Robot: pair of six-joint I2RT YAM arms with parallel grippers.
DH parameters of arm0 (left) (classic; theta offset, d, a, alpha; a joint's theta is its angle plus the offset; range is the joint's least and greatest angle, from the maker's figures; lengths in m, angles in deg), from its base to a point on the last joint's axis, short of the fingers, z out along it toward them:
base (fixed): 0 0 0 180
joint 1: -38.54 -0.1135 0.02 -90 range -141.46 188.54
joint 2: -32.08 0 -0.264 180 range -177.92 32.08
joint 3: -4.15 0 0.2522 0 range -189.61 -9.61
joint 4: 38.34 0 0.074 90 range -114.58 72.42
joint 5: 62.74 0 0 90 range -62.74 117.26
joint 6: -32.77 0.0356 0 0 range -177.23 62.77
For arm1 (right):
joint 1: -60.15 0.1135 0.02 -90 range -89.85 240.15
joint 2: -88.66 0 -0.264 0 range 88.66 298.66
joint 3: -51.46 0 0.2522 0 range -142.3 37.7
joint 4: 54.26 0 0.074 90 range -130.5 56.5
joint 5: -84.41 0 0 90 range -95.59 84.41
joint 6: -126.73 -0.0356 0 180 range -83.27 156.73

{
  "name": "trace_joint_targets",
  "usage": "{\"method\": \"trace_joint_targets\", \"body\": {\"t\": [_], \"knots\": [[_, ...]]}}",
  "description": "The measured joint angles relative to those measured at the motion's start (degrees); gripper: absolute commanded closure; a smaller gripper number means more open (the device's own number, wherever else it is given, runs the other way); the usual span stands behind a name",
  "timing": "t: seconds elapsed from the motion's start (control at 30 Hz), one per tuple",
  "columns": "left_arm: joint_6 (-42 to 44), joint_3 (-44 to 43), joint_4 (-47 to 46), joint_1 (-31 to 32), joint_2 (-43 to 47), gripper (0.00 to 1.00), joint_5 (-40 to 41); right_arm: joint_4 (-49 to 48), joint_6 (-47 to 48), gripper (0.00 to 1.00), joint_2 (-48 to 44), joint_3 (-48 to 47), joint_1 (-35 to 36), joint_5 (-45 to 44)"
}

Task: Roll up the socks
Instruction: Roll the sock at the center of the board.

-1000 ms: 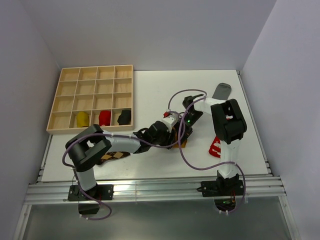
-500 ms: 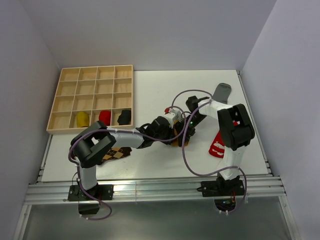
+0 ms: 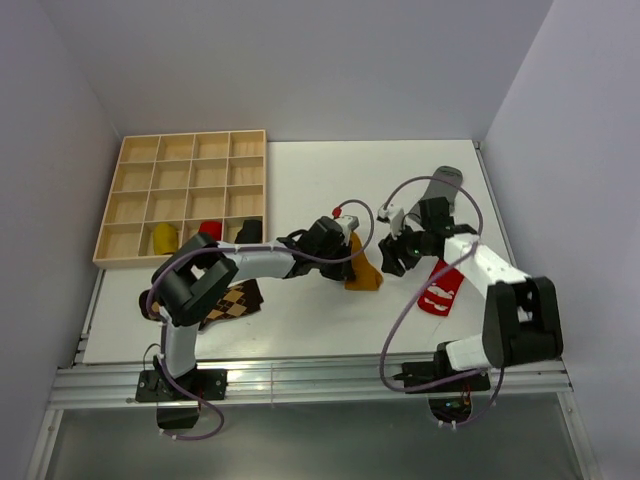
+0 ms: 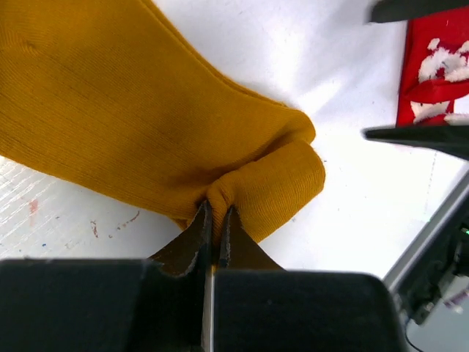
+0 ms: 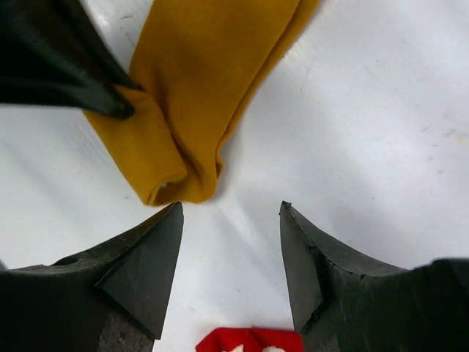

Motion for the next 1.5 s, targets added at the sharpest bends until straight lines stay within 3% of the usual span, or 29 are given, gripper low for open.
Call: {"method": "trace_joint_targets", "body": {"t": [0.4,0.53,0.8,1.17,1.3,1.33,1.37,1.4,1.5], "knots": [[-2.6,-6.4,7.7,-4.4,-4.4,1.00,-11.3,-6.7,13.8,0.30,-19.9,14.6,0.8,0.3],[-2.9,-7.1,8.6,-5.0,-5.2,1.00,-13.6,-7.8,18.8,0.27,-24.5,18.8,5.5,-1.2],[-3.5,-8.0,9.6,-5.7,-6.6,1.00,-18.2,-10.8,22.8,0.23,-25.4,23.2,17.6,-6.6],[-4.4,-8.0,9.8,-6.5,-7.5,1.00,-22.2,-17.5,25.7,0.26,-21.3,25.0,23.7,-13.5],[-4.4,-8.0,9.9,-6.5,-7.6,1.00,-22.7,-20.0,26.2,0.36,-19.0,25.5,25.0,-15.8],[-4.4,-8.0,9.9,-6.5,-7.6,1.00,-22.8,-20.7,26.2,0.41,-18.5,25.5,25.3,-16.3],[-4.4,-8.0,9.9,-6.5,-7.6,1.00,-22.9,-21.1,26.2,0.55,-17.9,25.5,25.5,-16.6],[-4.4,-8.0,10.0,-6.5,-7.6,0.97,-23.0,-21.6,26.2,0.62,-17.1,25.4,25.6,-16.7],[-4.6,-7.7,9.8,-6.5,-7.6,0.91,-23.0,-21.3,25.0,0.71,-14.8,24.3,25.7,-17.2]]}}
